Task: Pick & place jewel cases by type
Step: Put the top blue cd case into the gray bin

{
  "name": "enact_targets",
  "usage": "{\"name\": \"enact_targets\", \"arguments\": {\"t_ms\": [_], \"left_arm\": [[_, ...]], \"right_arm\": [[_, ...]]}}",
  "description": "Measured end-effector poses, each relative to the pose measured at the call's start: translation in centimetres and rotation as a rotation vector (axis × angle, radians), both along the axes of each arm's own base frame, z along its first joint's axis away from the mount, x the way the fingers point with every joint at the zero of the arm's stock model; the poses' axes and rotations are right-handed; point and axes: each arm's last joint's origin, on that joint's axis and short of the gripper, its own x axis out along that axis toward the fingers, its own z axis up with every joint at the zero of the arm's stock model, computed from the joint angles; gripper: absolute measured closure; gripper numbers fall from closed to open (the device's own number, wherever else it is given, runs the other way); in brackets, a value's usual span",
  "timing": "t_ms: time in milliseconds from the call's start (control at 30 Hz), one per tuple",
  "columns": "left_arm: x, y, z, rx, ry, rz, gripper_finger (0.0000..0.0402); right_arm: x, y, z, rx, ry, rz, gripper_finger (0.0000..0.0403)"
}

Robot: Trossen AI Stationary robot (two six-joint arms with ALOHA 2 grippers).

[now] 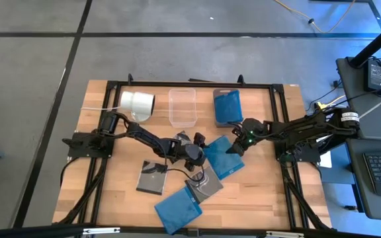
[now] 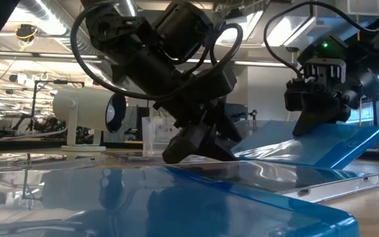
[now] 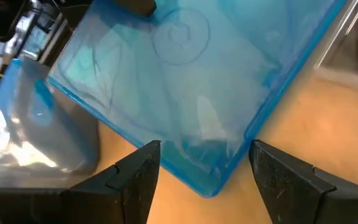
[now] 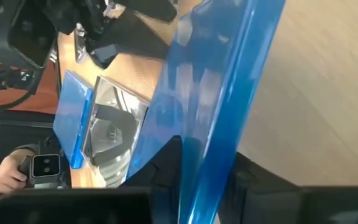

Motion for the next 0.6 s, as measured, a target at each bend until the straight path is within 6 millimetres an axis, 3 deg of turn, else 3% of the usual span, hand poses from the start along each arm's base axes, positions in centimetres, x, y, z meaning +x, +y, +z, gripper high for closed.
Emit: {"name": "enact_targets", "arguments": {"t_ms": [133,333,467,600], "left_arm": [[-0.4,-0.6,1.2,0.013,0.005,-0.018,0.016],[-1.4,-0.9,5.2,-0.067,-0.05,-0.005,0.016],[-2.4,0.1,8.4,-0.167,-0.081,0.014,0.016],[-3.7,2.0,10.2,-0.315,-0.051,0.059,0.016]], "right_arm": [[0.0,0.0,0.2,-0.003,-0.014,0.002,0.0337],[0.2,-0.2,0.6,-0.026,-0.056,0.038,0.0339],[1.0,-0.2,1.7,-0.078,-0.135,0.137,0.0339],[2.2,-0.3,3.4,-0.113,-0.215,0.216,0.034]]}}
